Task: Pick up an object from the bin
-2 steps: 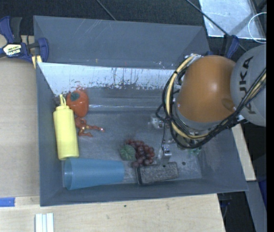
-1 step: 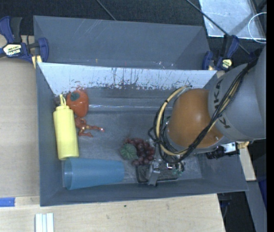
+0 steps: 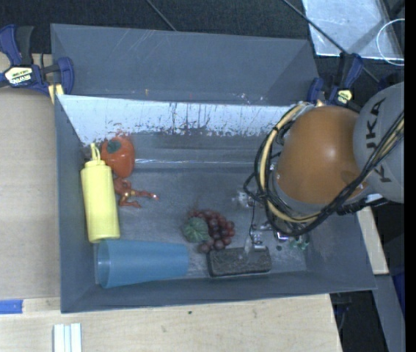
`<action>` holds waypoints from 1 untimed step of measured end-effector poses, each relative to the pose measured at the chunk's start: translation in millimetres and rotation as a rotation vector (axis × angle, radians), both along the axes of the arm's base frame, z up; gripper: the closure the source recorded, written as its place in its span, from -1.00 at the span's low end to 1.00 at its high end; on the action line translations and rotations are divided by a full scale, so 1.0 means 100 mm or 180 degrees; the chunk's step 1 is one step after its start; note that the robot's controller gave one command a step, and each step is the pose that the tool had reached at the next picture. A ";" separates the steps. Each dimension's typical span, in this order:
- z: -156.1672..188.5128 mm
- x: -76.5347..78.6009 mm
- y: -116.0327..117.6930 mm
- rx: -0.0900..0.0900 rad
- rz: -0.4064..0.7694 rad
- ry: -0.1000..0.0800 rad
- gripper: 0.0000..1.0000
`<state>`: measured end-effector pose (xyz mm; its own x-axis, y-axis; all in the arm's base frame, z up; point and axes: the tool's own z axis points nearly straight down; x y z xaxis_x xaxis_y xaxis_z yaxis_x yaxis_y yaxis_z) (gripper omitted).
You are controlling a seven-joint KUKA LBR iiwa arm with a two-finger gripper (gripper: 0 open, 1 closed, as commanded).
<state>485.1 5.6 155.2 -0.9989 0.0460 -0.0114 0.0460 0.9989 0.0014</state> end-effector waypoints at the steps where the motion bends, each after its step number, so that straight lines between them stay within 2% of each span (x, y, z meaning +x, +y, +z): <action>1: -0.77 -0.03 0.04 -0.0002 -0.0464 0.0042 -1.00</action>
Offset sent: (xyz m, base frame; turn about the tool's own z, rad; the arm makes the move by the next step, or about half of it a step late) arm 0.0046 0.0109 -0.0852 0.0841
